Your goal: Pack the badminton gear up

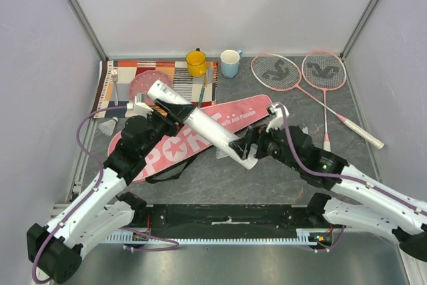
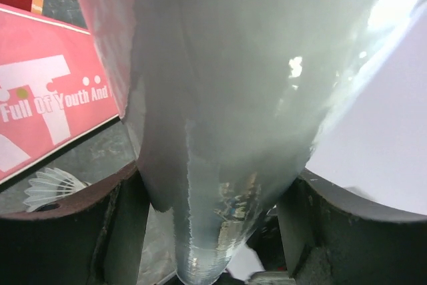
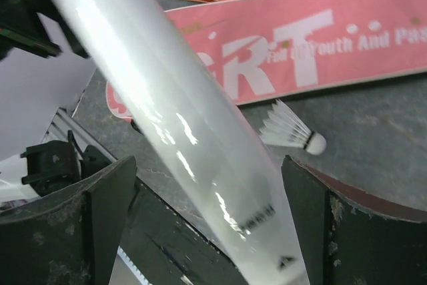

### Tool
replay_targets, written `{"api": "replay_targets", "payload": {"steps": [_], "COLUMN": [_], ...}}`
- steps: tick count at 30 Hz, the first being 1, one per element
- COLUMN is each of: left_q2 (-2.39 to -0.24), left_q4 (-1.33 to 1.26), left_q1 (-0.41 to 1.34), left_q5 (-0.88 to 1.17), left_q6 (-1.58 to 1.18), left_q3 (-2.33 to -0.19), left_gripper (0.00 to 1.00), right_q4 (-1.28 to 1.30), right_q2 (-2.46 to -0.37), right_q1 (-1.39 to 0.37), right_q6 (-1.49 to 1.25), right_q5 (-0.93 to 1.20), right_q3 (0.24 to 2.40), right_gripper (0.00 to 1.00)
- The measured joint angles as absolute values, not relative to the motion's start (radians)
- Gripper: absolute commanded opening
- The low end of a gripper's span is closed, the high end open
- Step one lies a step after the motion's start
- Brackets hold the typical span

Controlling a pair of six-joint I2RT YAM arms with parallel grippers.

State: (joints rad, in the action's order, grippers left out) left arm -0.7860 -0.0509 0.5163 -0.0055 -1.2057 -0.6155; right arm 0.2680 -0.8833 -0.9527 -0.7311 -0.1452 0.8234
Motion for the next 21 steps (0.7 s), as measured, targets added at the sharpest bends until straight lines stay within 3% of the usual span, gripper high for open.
{"api": "replay_targets", "payload": {"steps": [6,10,21], "left_q2": [-0.790,-0.811,-0.892], "left_q4": [-0.077,-0.084,-0.075], "left_q1": [0.516,0.510,0.505], "left_q5": [-0.022,-0.037,-0.112], "left_q6": [-1.364,-1.457,-1.687], "left_q3": [-0.603,-0.600,-0.654], "left_gripper": [0.49,0.46,0.46], "right_q4": [0.206,0.134,-0.251], "right_q2": [-0.552,-0.402,-0.381], "right_q1": [-0.951,-0.952,-0.952], "right_q6": [-0.863,-0.880,-0.880], "right_q5": [-0.254,-0.295,-0.239], "right_q3": [0.550,0.482,0.270], "right_gripper": [0.98,0.98,0.98]}}
